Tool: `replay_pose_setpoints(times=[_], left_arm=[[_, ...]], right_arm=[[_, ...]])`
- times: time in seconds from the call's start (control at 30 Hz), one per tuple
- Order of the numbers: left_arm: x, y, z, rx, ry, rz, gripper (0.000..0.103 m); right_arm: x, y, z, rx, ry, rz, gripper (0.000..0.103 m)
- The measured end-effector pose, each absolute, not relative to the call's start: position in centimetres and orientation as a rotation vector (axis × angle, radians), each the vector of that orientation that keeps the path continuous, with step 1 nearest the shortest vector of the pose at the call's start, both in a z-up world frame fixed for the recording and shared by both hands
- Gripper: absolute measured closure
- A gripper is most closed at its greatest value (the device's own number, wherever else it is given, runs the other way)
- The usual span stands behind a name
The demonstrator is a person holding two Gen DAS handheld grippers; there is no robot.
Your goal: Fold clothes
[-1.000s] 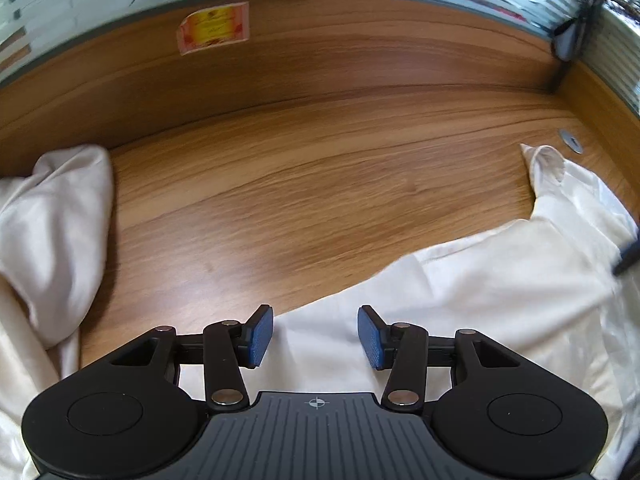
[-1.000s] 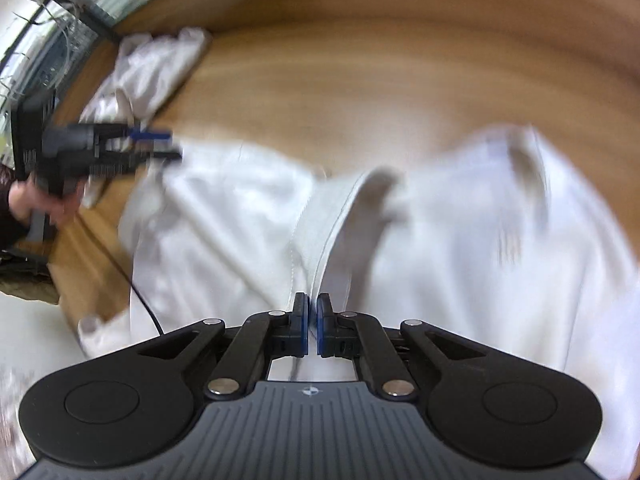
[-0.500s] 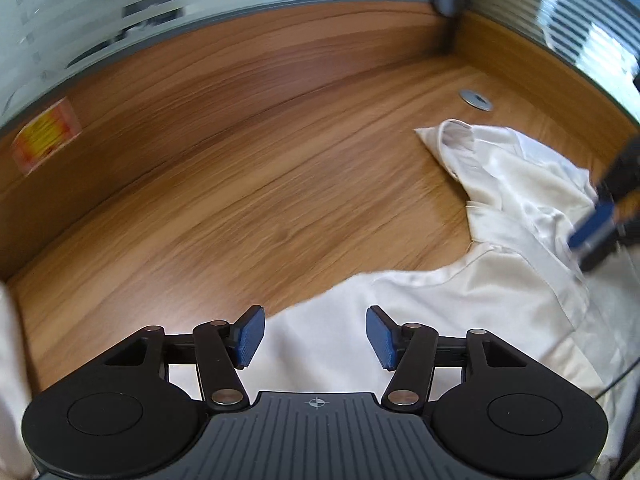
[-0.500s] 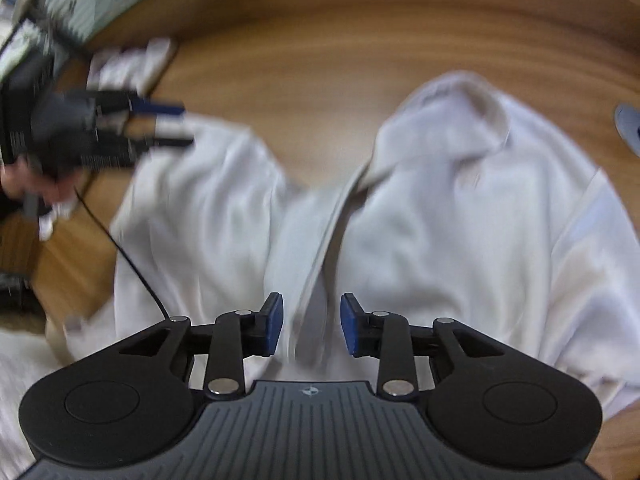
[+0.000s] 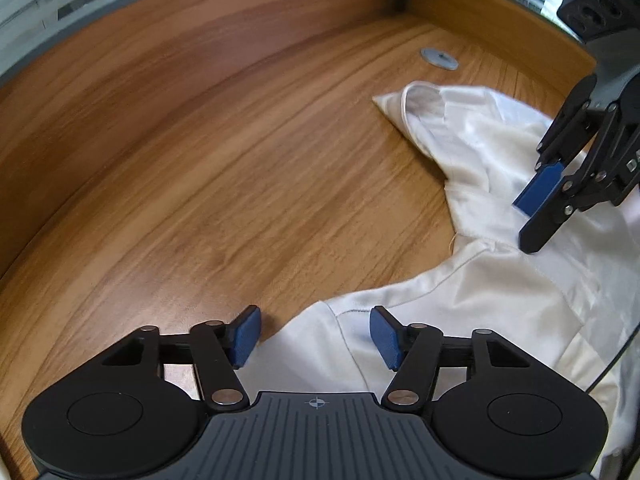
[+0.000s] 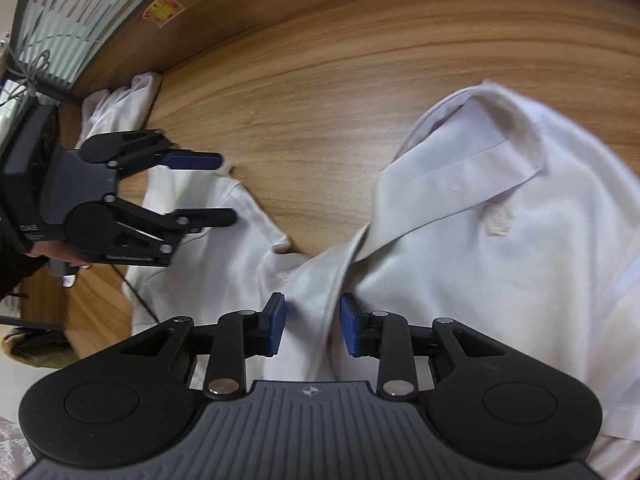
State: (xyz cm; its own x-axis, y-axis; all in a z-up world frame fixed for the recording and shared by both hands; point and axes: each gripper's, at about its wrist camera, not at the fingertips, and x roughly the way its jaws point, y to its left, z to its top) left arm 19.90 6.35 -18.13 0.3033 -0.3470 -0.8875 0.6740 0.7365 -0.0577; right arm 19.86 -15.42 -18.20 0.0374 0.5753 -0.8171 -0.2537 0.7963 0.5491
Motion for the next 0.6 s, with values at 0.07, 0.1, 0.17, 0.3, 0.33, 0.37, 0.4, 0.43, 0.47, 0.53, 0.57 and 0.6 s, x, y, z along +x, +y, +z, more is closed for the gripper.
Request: replay_pose_setpoints(times=[0.07, 0.1, 0.17, 0.3, 0.33, 0.37, 0.4, 0.43, 0.47, 0.53, 0.57, 0.6], left_arm=[[19.3, 6.2, -18.2, 0.373, 1.059, -0.689, 0.067], [19.0, 6.2, -18.2, 0.376, 1.056, -0.686, 0.085], [18.2, 6.4, -18.2, 0.382, 1.049, -0.656, 0.096], [16.7, 8.6, -16.8, 0.335, 0.965, -0.511, 0.096], [16.6, 9.5, -16.1, 0.300, 0.947, -0.470, 0.097], [16.4, 10.5, -15.3, 0.270, 0.921, -0.423, 0.096], [16.3, 11.5, -14.4, 0.239, 0.893, -0.373, 0.096], [16.3, 12.4, -13.6, 0.211, 0.872, -0.328, 0.096], [16.3, 13.3, -12.8, 0.189, 0.853, -0.288, 0.096], [16.8, 14.8, -11.4, 0.178, 0.823, -0.220, 0.096], [17.2, 15.5, -10.8, 0.178, 0.816, -0.197, 0.096], [17.9, 16.3, -10.4, 0.178, 0.818, -0.176, 0.096]], right_arm=[[19.8, -14.9, -18.0, 0.275, 1.386, 0.652, 0.098], [19.8, -14.7, -17.8, 0.267, 1.370, 0.651, 0.100], [19.8, -14.4, -16.8, 0.251, 1.324, 0.653, 0.100], [20.6, -13.6, -13.8, 0.205, 1.206, 0.652, 0.100], [21.0, -13.2, -13.0, 0.190, 1.170, 0.653, 0.101], [21.5, -12.5, -12.1, 0.173, 1.128, 0.654, 0.101], [22.1, -11.8, -11.3, 0.156, 1.086, 0.655, 0.101], [22.7, -11.0, -10.5, 0.139, 1.046, 0.655, 0.101], [23.4, -10.1, -9.8, 0.118, 1.009, 0.654, 0.101], [25.2, -7.9, -8.6, 0.067, 0.941, 0.654, 0.101], [26.3, -6.8, -8.2, 0.044, 0.914, 0.654, 0.101], [27.4, -5.6, -7.9, 0.022, 0.891, 0.654, 0.101]])
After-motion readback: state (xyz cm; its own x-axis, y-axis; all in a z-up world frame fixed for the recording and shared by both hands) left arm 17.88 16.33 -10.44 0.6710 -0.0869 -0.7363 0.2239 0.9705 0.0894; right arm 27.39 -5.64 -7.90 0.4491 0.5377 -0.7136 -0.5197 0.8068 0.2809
